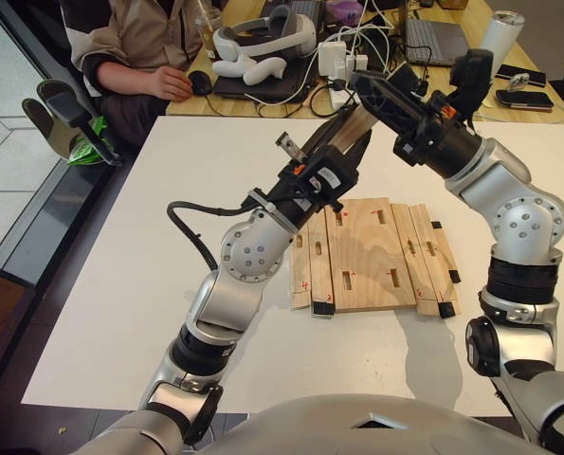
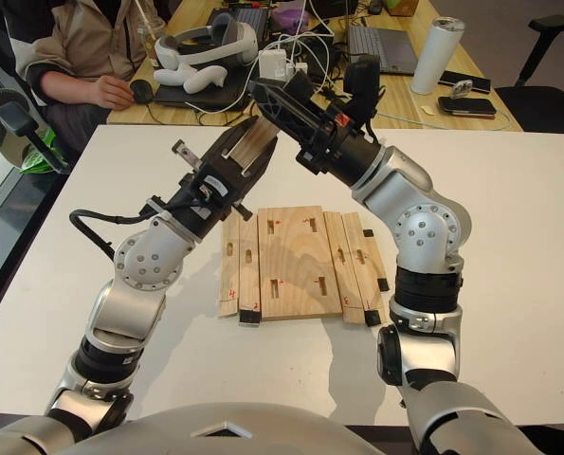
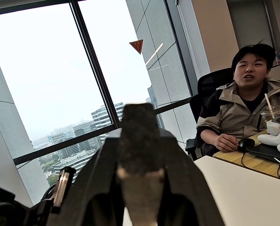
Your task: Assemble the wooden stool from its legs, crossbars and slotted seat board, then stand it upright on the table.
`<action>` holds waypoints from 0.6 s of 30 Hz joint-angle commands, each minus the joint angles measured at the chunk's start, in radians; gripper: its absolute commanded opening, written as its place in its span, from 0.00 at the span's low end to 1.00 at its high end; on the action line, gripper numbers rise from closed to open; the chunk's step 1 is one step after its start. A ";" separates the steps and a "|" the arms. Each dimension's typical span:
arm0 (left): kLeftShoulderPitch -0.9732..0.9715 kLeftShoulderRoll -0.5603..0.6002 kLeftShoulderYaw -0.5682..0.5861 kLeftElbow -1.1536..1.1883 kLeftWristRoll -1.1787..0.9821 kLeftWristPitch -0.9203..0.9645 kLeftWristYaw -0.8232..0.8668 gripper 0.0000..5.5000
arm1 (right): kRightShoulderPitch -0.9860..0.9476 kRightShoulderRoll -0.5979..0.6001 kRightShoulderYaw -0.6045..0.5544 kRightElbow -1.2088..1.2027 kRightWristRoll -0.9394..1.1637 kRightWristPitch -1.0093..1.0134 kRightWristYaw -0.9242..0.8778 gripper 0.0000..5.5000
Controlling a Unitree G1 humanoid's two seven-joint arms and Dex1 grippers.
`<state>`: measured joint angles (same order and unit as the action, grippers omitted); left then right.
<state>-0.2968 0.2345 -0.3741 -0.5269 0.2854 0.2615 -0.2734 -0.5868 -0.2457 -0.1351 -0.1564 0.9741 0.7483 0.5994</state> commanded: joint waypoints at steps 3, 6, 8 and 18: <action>0.004 -0.001 0.011 0.016 0.010 0.002 -0.011 0.23 | 0.014 0.002 -0.001 -0.016 0.014 0.009 0.006 0.07; 0.006 0.002 0.012 0.018 0.005 0.000 -0.020 0.23 | 0.013 0.004 -0.006 -0.012 0.012 0.002 0.007 0.07; 0.015 0.003 0.016 0.013 -0.021 -0.004 -0.036 0.29 | 0.011 0.006 -0.009 -0.009 0.010 -0.002 0.004 0.07; 0.070 0.053 -0.019 0.007 0.010 0.093 -0.116 0.44 | 0.051 0.022 -0.014 -0.039 -0.153 -0.100 -0.161 0.07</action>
<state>-0.2451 0.2763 -0.3835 -0.5232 0.2844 0.3323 -0.3728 -0.5528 -0.2089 -0.1446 -0.1658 0.8689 0.6670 0.4766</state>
